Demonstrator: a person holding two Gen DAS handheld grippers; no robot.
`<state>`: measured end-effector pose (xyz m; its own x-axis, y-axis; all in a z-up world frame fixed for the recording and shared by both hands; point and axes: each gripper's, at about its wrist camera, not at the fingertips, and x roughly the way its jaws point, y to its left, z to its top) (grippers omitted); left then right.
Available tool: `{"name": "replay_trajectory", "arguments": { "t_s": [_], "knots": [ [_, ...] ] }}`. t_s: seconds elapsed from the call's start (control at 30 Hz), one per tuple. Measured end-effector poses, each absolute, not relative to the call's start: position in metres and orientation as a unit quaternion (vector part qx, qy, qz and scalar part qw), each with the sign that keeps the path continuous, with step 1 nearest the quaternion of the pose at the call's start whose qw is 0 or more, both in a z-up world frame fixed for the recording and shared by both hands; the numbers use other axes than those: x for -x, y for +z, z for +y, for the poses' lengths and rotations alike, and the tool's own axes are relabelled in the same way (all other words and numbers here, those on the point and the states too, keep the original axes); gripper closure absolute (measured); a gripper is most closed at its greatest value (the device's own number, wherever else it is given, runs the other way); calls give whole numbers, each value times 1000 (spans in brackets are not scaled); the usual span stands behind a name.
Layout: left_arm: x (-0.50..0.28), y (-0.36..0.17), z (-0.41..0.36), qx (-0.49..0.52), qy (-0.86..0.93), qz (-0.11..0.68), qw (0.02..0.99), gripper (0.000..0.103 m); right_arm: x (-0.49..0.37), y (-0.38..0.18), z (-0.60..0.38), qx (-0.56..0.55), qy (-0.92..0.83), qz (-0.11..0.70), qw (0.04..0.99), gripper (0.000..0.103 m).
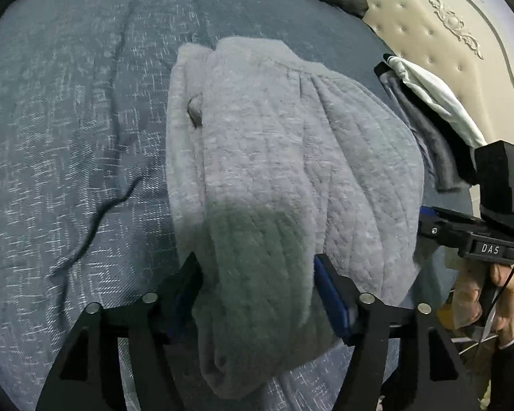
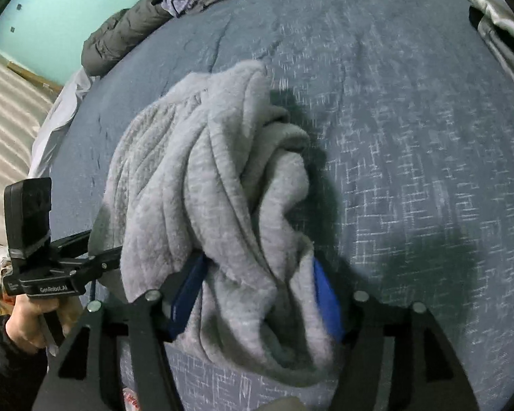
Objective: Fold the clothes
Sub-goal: 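Lift the grey hoodie bundle with both tools and hold it up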
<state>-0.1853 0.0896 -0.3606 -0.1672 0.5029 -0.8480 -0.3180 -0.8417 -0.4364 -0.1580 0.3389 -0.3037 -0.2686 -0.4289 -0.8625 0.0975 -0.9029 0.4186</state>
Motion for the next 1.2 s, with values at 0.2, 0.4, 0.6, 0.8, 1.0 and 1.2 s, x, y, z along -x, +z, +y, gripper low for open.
{"name": "replay_trajectory", "arguments": {
  "t_s": [0.2, 0.4, 0.6, 0.8, 1.0, 1.2],
  "knots": [
    [191, -373, 95, 593, 747, -86, 287, 31, 165, -326, 335, -591, -773, -153, 172, 40],
    [188, -371, 100, 587, 747, -95, 297, 47, 164, -329, 327, -585, -776, -152, 178, 57],
    [186, -360, 106, 580, 756, -80, 293, 58, 158, -315, 317, -565, -797, -128, 173, 72],
    [185, -341, 107, 569, 766, -69, 291, 64, 154, -292, 317, -544, -809, -123, 186, 76],
    [184, -303, 102, 543, 778, -80, 305, 65, 154, -255, 328, -514, -828, -114, 194, 79],
    [178, -261, 111, 518, 792, -71, 316, 65, 148, -214, 337, -488, -845, -96, 198, 80]
  ]
}}
